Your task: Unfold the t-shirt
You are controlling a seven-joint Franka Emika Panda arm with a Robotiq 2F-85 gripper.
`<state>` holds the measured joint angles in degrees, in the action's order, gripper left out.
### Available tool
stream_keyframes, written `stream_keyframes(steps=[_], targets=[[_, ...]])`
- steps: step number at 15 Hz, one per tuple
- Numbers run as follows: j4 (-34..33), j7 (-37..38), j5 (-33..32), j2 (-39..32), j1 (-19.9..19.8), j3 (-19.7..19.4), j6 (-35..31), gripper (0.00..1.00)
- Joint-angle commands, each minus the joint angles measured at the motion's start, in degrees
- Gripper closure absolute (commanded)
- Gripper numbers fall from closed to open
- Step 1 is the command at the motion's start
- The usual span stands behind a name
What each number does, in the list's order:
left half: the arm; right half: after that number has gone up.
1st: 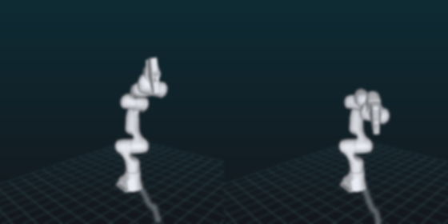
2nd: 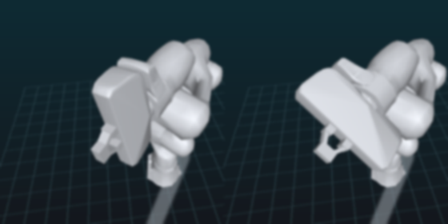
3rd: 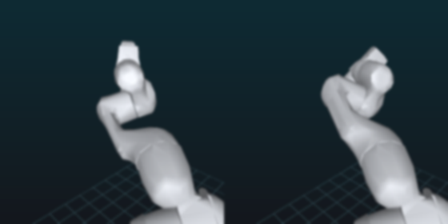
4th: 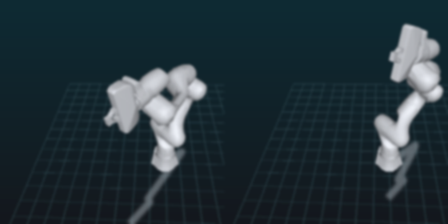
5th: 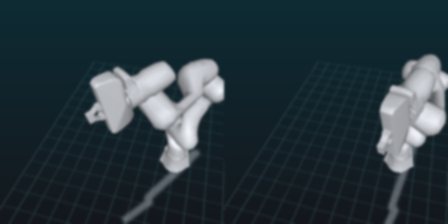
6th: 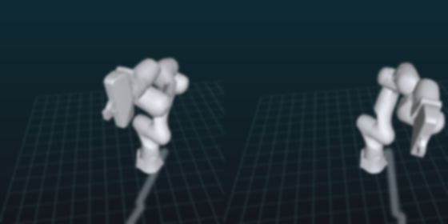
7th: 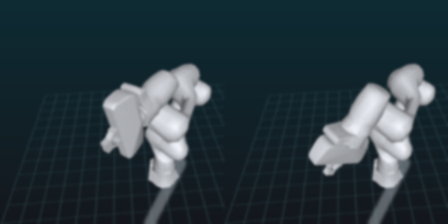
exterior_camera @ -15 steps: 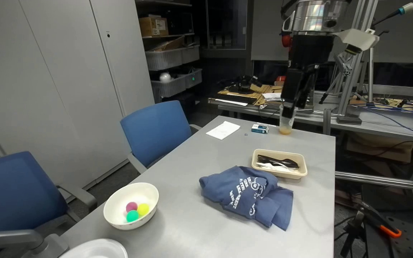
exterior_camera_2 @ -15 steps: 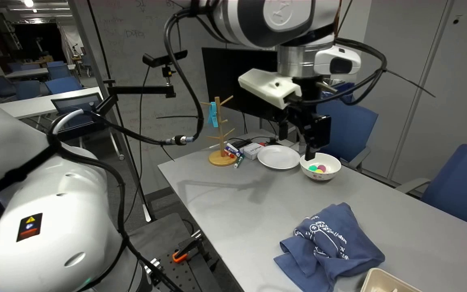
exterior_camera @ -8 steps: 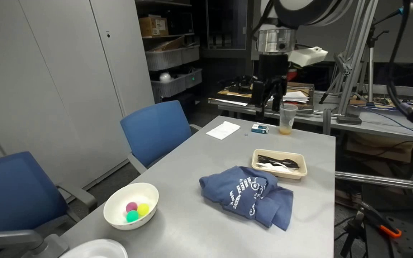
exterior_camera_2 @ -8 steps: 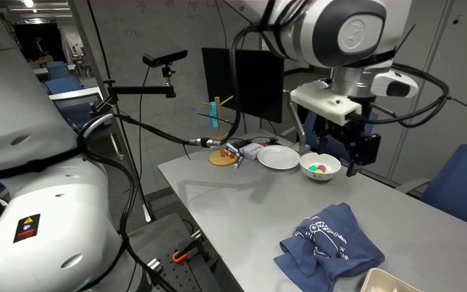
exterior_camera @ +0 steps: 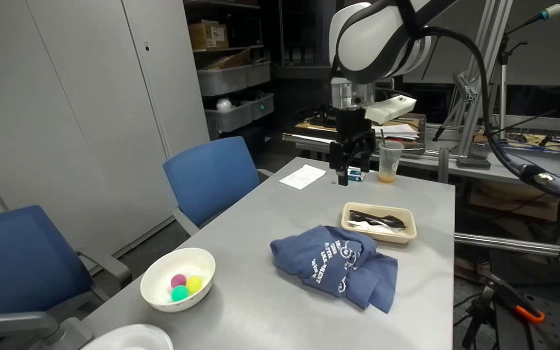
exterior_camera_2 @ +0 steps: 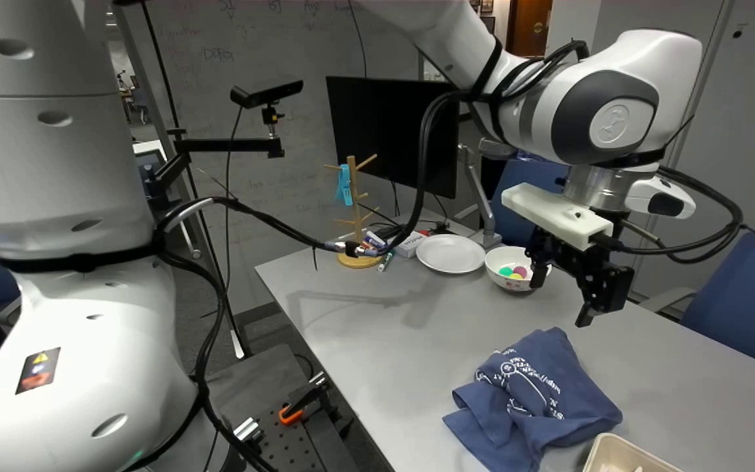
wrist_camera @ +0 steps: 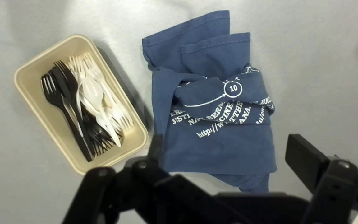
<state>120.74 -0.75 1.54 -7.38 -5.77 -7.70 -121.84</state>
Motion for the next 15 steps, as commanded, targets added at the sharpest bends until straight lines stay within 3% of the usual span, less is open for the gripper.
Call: stream_keyframes(steps=[1, 8, 12, 15], targets=[[-0.14, 0.03, -0.07, 0.36, -0.44, 0.46, 0.18, 0.00], [-5.22, -1.30, -1.25, -7.82, -0.99, 0.10, -3.45, 0.00], [-9.88, -1.00, -2.90, -15.23, -1.60, -0.41, -6.76, 0.06], [-13.22, -0.64, -4.45, -19.31, -1.93, -0.61, -6.60, 0.01]])
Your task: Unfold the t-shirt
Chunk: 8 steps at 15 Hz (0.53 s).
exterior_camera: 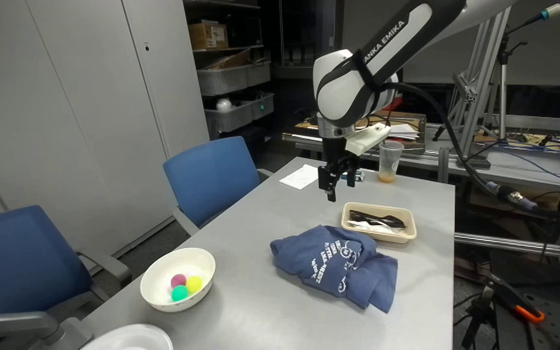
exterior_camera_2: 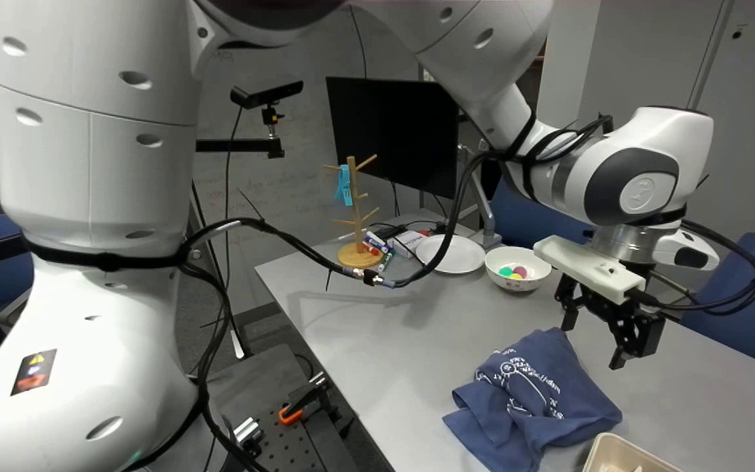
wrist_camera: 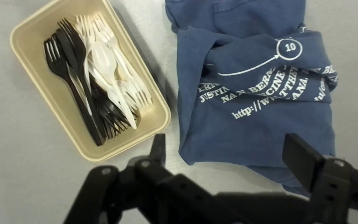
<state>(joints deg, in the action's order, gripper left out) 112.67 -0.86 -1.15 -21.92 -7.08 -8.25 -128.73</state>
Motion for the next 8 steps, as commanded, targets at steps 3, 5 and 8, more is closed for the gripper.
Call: stream_keyframes(steps=[3, 5, 8], targets=[[-3.06, 0.32, -1.02, -3.76, -0.72, 0.28, -0.66, 0.00], [-3.55, 0.39, -1.03, -4.35, -0.73, 0.27, -1.18, 0.00], [-4.43, -0.36, -1.12, -5.05, -0.90, 0.40, -0.86, 0.00]])
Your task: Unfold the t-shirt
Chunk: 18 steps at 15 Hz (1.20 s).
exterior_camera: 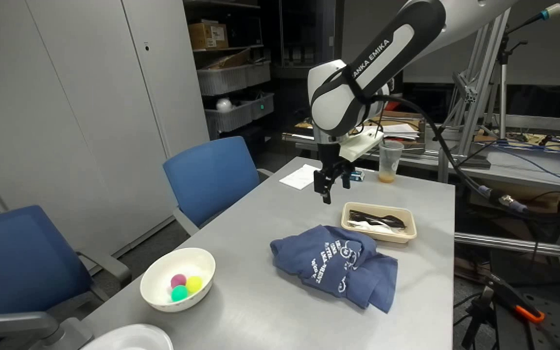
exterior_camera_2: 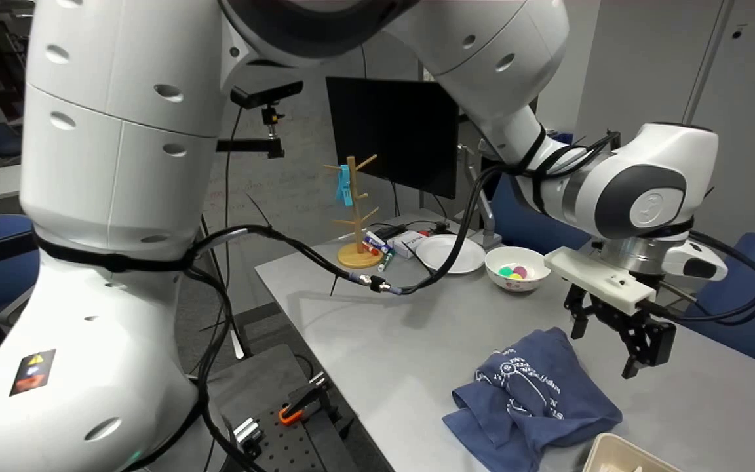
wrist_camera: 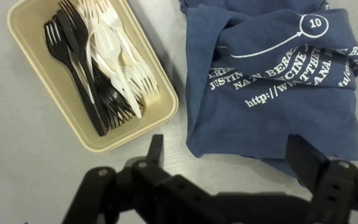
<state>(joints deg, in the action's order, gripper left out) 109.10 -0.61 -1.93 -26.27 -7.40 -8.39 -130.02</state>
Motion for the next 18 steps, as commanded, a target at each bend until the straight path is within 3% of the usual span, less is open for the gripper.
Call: stream_keyframes(steps=[1, 9, 14, 18], targets=[[-2.03, -2.27, -0.25, -1.93, -1.00, 0.90, 1.20, 0.00], [-12.26, -22.74, -0.91, -11.05, -5.82, 3.98, 9.84, 0.00], [-20.27, -24.56, -2.93, -16.85, -5.40, 3.68, 14.20, 0.00], [-23.47, -22.57, -3.90, -21.19, -4.88, 4.20, 10.79, 0.00]])
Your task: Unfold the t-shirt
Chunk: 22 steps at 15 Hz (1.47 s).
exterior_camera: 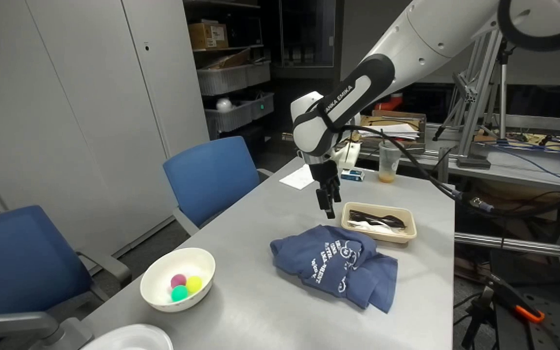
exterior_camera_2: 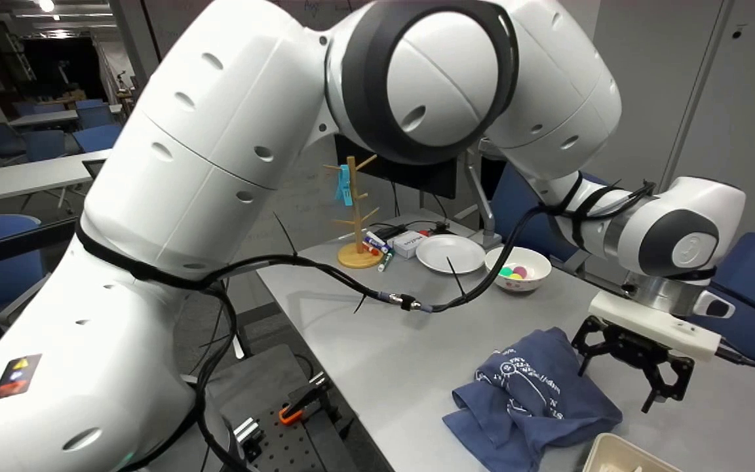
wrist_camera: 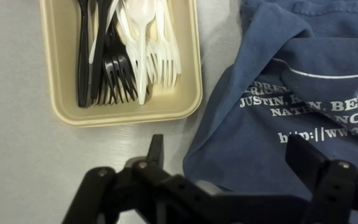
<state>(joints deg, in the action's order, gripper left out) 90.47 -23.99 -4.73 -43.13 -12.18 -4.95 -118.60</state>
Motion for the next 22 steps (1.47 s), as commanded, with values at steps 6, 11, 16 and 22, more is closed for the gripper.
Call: stream_keyframes(steps=[6, 11, 16, 22], targets=[[-6.64, 1.18, -0.32, -8.52, -0.98, 1.30, -5.10, 0.00], [-7.69, 0.77, -0.22, -10.33, -1.67, 1.39, -5.01, 0.28], [-8.41, 0.96, 0.13, -11.10, -2.07, 1.51, -4.66, 0.68], [-8.49, 0.93, 1.41, -10.09, -3.44, 1.79, -5.11, 1.00]])
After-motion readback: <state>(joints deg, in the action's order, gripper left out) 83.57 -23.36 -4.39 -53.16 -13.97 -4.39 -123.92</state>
